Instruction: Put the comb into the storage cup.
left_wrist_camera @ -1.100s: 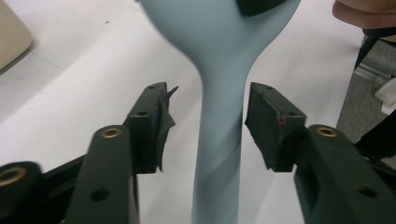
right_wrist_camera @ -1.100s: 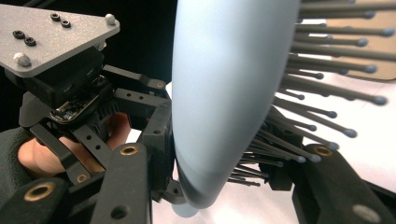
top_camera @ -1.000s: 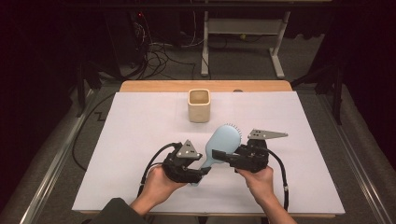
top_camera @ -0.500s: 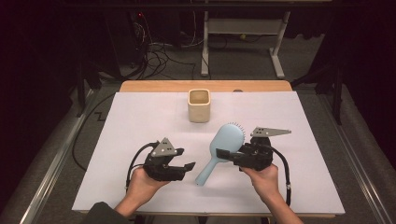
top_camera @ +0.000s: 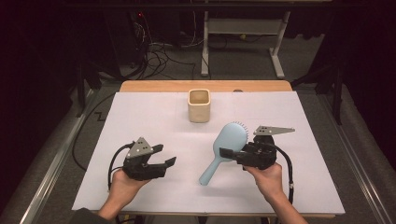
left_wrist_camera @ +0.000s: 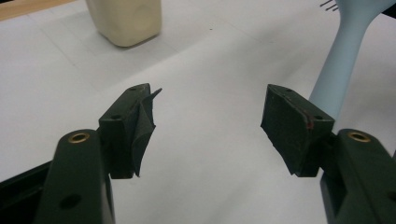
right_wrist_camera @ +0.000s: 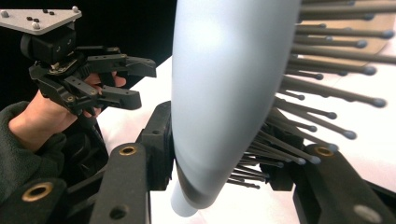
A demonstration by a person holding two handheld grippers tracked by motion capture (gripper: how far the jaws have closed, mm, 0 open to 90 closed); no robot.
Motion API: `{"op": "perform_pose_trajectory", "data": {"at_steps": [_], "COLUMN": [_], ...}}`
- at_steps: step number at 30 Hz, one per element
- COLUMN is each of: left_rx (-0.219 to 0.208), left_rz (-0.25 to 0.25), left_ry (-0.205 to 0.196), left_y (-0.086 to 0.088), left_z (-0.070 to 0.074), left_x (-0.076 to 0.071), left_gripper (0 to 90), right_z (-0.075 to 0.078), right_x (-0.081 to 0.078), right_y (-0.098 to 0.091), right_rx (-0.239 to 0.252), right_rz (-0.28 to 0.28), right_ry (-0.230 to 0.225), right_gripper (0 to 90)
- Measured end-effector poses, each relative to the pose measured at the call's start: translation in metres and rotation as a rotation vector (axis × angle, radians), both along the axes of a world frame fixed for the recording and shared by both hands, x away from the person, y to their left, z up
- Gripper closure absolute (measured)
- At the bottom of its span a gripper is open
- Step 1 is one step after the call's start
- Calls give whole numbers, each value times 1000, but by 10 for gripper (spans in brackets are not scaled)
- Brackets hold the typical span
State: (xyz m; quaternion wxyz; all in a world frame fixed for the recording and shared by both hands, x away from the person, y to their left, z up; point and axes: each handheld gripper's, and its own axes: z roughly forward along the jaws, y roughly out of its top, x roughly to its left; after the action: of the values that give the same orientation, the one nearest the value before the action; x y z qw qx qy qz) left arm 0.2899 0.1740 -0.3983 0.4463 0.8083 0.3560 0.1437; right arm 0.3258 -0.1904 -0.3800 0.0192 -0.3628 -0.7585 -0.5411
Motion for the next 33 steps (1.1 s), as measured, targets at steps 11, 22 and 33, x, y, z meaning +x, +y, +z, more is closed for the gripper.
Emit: {"op": "perform_pose_trajectory", "data": {"at_steps": [11, 22, 33], "left_rx": [-18, -55, -61], "left_rz": [78, 148, 200], "left_ry": [-34, -43, -42], "left_y": [29, 50, 65], "left_z": [-5, -14, -31], "left_x": [-4, -5, -4], "left_gripper": [340, 330, 329], "right_z": [7, 10, 12], "right_x": [1, 4, 6], "right_y": [-4, -10, -20], "right_rx": [-21, -36, -46], "right_rz": [-10, -27, -57], "right_ry": [1, 11, 16], "right_gripper": [543, 542, 541]}}
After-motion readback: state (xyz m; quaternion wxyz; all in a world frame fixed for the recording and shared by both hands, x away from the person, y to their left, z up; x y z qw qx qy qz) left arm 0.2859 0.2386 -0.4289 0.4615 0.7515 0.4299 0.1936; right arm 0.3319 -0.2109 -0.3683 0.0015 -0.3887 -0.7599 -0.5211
